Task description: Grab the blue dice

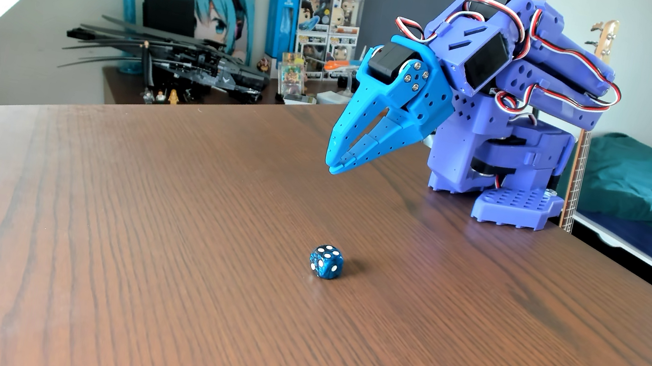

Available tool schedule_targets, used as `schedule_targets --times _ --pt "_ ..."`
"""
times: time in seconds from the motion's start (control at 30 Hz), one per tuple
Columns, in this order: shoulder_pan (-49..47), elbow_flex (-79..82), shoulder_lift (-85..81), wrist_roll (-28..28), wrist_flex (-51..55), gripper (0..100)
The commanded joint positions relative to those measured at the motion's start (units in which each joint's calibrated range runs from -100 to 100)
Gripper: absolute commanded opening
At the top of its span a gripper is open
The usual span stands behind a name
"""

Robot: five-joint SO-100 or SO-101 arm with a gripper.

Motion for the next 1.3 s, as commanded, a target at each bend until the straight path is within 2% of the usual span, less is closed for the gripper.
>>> schedule_targets --times 0.0,0.9,0.97,1.27 --pt "-0.29 -0.75 -0.92 0.13 -1.55 2" --pt "0.29 -1.2 -0.92 -0.14 -0.69 2" --pt "0.45 -3.82 0.09 -0.19 -0.01 2" --pt "-2.66 -33.57 2.43 0.23 9.4 2"
